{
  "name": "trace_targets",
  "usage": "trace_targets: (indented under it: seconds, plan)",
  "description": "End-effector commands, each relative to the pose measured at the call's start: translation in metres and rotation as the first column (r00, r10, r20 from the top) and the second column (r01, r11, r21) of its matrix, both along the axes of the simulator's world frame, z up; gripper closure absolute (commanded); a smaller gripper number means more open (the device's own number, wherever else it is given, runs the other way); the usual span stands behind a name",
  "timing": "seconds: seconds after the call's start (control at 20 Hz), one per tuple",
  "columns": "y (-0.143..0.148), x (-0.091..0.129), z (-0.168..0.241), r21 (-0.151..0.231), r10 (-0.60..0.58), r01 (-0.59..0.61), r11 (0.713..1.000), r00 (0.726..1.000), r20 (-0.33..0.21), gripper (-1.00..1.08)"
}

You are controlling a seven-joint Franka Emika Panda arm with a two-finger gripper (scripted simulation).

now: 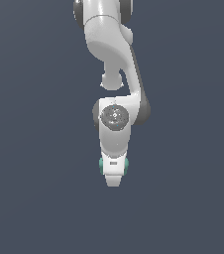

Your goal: Pick up the object and move it to a goal position.

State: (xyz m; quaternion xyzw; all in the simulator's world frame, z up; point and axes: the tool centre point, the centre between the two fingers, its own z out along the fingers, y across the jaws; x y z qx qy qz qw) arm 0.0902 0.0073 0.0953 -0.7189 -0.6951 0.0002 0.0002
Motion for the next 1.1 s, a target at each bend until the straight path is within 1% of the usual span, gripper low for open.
trace_targets:
  seconds: [0.0, 0.25, 0.5, 0.75, 1.05]
  plan:
    - [0.0, 0.0, 0.0, 0.0, 0.0, 0.0, 1.0, 1.0, 0.001, 1.08]
    - [-0.001, 0.0, 0.002, 0.0, 0.0, 0.0, 1.0, 1.0, 0.0, 1.08]
    - [-0.006, 0.002, 0.018, 0.0, 0.0, 0.0, 1.0, 1.0, 0.0, 1.08]
    - [-0.018, 0.006, 0.052, 0.001, 0.001, -0.001, 1.0, 1.0, 0.0, 1.08]
    - [-0.037, 0.014, 0.106, 0.002, 0.001, -0.001, 1.0, 1.0, 0.0, 1.08]
